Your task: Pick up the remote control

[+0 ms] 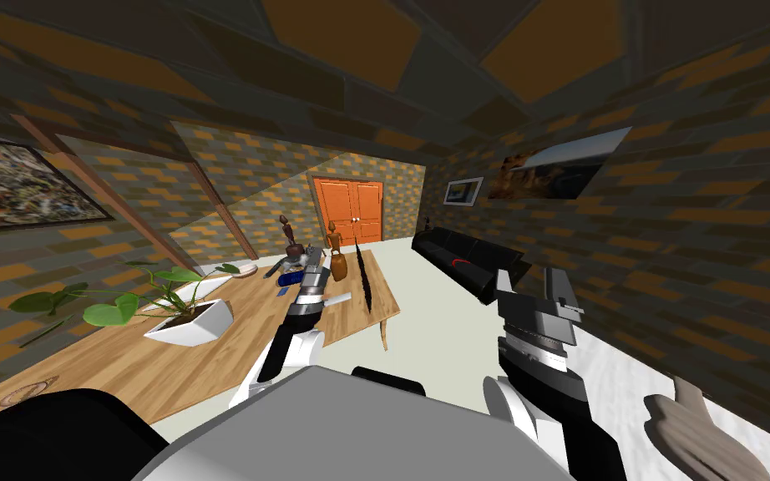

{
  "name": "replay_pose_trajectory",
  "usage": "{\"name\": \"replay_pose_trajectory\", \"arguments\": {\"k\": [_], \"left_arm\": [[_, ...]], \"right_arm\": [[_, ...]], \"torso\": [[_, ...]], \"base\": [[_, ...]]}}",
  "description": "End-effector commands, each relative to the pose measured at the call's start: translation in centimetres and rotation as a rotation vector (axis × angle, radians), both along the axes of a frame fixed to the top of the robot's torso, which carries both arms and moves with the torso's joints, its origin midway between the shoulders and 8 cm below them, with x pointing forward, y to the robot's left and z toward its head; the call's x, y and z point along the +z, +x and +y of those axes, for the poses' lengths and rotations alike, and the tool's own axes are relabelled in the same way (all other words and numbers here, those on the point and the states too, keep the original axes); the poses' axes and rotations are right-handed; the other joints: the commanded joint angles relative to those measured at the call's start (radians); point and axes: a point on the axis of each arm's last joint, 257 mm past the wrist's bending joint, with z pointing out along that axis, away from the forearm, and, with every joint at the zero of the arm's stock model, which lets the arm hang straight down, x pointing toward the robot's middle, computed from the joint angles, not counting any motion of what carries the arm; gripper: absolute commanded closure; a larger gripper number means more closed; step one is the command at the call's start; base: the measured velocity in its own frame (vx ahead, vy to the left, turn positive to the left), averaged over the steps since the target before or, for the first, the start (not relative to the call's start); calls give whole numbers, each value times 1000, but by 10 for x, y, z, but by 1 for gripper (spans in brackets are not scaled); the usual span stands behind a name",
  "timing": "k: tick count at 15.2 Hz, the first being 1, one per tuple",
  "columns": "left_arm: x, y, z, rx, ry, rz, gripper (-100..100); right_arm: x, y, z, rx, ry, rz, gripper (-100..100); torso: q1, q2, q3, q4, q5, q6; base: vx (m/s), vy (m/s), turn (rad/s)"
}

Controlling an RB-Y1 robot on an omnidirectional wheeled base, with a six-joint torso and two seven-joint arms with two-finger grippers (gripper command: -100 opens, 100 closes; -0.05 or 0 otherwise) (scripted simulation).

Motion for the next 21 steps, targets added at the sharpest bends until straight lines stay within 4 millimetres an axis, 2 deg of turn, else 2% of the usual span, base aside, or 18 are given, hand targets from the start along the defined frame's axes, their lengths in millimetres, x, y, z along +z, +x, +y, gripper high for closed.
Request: {"name": "replay_pose_trajectory", "arguments": {"k": [1,4,5,7,8,9,10,11,12,13,14,15,16,17,19,20,21], "left_arm": [[-7,5,1,-9,18,27,-100],[-36,20,13,-16,43,124,-100],[-36,20,13,-16,43,124,-100],[-65,33,30,-9,47,215,-100],[-66,33,31,-9,46,220,-100],[-83,39,42,0,44,273,-100],[-84,39,42,0,43,275,-100],[-101,44,56,11,39,327,-100],[-103,45,56,12,37,334,-100],[-119,49,71,25,31,384,-100],[-124,50,72,28,28,396,-100],[-140,52,88,44,18,447,-100],[-145,53,90,47,15,462,-100],[-162,54,108,67,1,513,-100],[-168,54,110,70,-3,530,-100],[-190,54,131,97,-24,597,-100],[-191,54,131,98,-25,599,-100]], "right_arm": [[0,0,0,0,0,0,0],[0,0,0,0,0,0,0],[0,0,0,0,0,0,0],[0,0,0,0,0,0,0],[0,0,0,0,0,0,0],[0,0,0,0,0,0,0],[0,0,0,0,0,0,0],[0,0,0,0,0,0,0],[0,0,0,0,0,0,0],[0,0,0,0,0,0,0],[0,0,0,0,0,0,0],[0,0,0,0,0,0,0],[0,0,0,0,0,0,0],[0,0,0,0,0,0,0],[0,0,0,0,0,0,0],[0,0,0,0,0,0,0],[0,0,0,0,0,0,0]], "torso": [[0,0,0,0,0,0],[-4,5,3,1,-1,0],[-4,6,3,1,-1,0],[-3,6,4,1,-1,0],[-2,5,3,1,0,1],[-1,4,2,1,0,0],[-1,3,2,1,0,0],[-1,2,1,1,0,0],[0,2,1,0,0,0],[0,1,1,0,0,0],[0,1,1,0,0,0],[0,1,1,0,0,0],[0,1,1,0,0,1],[0,1,1,0,0,0],[0,1,0,0,0,0],[0,1,0,0,0,0],[0,1,0,0,0,0]], "base": [[-42,-32,-42],[-88,-63,-96],[-99,-51,-88],[-63,-34,-140],[-35,-19,-109],[-22,-17,-112],[-15,-14,-102],[-13,-14,-131],[-14,-12,-113],[-15,-16,-128],[-16,-17,-123],[-15,-18,-183],[-12,-13,-141],[-9,-14,-159],[-6,-8,-80],[-4,-10,-121],[-4,-9,-134]]}}
